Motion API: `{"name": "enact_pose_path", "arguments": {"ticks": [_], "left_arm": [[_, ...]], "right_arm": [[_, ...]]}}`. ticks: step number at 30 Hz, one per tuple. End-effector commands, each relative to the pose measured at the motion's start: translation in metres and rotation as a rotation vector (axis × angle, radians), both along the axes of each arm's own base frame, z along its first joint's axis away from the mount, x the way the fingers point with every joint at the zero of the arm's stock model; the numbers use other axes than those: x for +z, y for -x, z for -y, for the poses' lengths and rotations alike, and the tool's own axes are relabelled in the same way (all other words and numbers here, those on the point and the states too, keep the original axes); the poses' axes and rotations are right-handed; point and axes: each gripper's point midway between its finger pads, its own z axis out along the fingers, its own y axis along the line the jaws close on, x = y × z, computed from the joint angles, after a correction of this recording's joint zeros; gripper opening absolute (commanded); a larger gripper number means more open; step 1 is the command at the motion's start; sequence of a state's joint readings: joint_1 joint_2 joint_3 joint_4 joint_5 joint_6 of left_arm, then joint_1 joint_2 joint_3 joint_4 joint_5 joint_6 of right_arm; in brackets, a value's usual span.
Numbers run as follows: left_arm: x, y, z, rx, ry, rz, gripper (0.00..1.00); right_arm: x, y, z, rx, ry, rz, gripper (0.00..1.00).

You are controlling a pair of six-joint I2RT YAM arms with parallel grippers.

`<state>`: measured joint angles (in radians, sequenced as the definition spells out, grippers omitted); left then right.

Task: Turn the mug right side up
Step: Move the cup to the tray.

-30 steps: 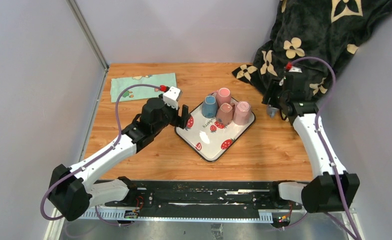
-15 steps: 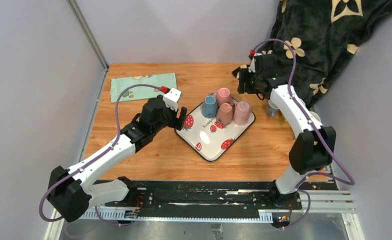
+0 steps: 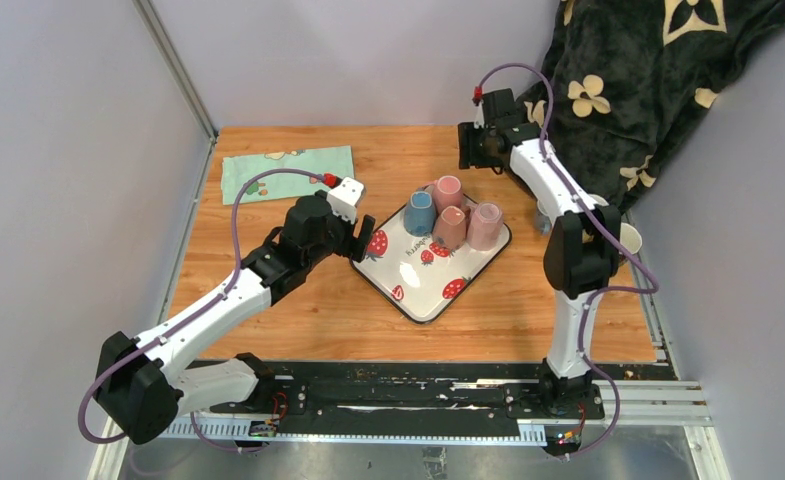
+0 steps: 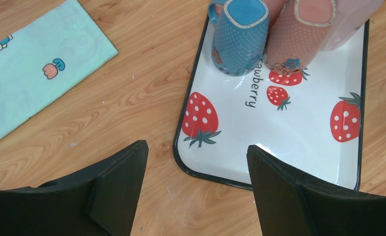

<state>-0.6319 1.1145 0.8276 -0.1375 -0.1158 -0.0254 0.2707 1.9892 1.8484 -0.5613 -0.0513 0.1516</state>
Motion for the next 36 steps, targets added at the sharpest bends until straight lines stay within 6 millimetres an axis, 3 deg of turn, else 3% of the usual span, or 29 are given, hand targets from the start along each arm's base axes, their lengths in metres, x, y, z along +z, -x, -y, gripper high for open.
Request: {"name": "enact_pose_path", "arguments": {"ticks": [1,6,14,29,36], "left_arm": [[0.012,0.0,0.003,-0.018,0.01,0.031,0.81],[0.011,0.0,0.004,-0.021,0.007,0.028,0.81],[0.009,0.0,0.004,-0.021,0.004,0.023,0.81],[0.006,0.001,0.008,-0.041,0.005,0.007,0.81],[0.004,0.001,0.01,-0.047,0.004,0.001,0.81]], "right_arm": [[-0.006,-0.018,-0.007,0.019,0.046,-0.001,0.63],[-0.023,-0.037,-0.01,0.046,0.082,-0.032,0.62],[-0.055,-0.041,-0.024,0.13,0.072,-0.091,0.62],[-0.075,-0.015,-0.061,0.415,0.09,-0.126,0.62],[-0.078,0.001,-0.063,0.441,0.084,-0.159,0.62]]}}
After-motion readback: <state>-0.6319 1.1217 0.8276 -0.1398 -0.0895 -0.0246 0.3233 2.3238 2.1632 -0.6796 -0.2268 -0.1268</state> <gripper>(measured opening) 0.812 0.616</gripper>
